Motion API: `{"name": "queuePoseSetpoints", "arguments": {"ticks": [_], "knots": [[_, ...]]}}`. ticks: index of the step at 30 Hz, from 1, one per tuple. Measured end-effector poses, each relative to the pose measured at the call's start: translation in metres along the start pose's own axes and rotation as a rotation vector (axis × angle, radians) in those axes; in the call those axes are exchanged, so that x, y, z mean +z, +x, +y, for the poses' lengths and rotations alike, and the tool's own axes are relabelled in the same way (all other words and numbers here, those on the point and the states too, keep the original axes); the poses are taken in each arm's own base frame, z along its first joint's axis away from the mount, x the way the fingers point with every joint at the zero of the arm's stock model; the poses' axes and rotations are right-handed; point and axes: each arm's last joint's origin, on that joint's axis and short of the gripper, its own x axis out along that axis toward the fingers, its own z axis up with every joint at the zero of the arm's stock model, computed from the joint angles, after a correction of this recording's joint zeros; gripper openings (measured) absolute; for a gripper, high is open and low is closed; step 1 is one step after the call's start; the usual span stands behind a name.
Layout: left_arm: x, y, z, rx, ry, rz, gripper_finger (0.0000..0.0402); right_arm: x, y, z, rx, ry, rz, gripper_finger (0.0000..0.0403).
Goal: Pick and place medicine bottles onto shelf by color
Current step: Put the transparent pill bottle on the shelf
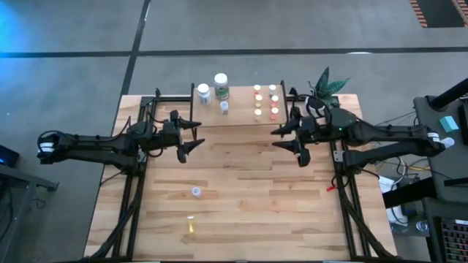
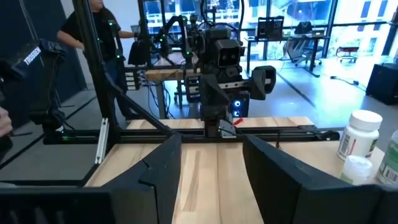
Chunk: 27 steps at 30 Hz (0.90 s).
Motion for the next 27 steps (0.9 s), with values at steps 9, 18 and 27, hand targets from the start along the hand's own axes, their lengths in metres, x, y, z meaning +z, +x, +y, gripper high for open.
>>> {"name": "queuePoseSetpoints", "arguments": {"ticks": [9, 18, 27], "knots": [[0.001, 0.0, -0.002, -0.06, -0.074, 0.0, 0.0288, -0.026, 0.012, -0.002, 0.003, 0.003, 0.054, 0.0144], [-0.01, -0.006, -0.019, -0.433, -0.18, 0.186, 0.0288, -0.037, 0.029, -0.003, 0.019, -0.066, 0.096, 0.0128], [-0.023, -0.028, -0.029, -0.427, -0.233, 0.524, 0.0288, -0.05, 0.043, -0.004, 0.074, -0.103, 0.138, 0.0061]]}}
